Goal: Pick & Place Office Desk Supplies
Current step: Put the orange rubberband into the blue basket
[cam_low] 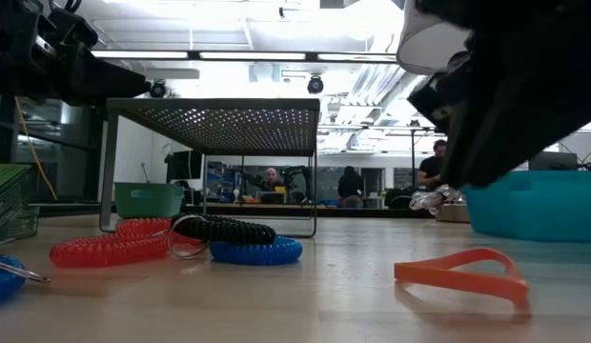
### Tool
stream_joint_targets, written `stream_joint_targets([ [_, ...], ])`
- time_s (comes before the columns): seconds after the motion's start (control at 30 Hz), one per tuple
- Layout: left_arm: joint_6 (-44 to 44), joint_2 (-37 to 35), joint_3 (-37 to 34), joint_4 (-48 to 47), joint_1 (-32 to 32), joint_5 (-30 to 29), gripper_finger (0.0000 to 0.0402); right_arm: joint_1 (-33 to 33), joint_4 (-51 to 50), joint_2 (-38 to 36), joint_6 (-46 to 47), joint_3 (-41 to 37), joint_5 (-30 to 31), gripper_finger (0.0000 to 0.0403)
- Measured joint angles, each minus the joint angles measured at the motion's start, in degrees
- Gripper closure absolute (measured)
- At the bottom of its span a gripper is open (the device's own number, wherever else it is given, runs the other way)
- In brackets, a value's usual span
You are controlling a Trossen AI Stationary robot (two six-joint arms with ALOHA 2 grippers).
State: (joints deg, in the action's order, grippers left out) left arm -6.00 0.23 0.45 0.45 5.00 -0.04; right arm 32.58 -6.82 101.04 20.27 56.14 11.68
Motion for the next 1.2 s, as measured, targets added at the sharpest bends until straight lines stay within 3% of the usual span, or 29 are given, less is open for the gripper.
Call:
stream_joint_targets([
  [0.3,0.00,0.00,0.00,0.00,0.01,0.00,0.0323,0.12,0.69,0.65,6.64,0.04,3.21,0.0331],
  [0.6,0.00,0.00,0.00,0.00,0.01,-0.01,0.0323,2.46,3.93,2.98,4.16,-0.03,4.13,0.0325],
  [1.2,0.00,0.00,0.00,0.00,0.00,0.00,0.0323,2.67,3.00,4.49,10.08,0.04,7.48,0.0324],
])
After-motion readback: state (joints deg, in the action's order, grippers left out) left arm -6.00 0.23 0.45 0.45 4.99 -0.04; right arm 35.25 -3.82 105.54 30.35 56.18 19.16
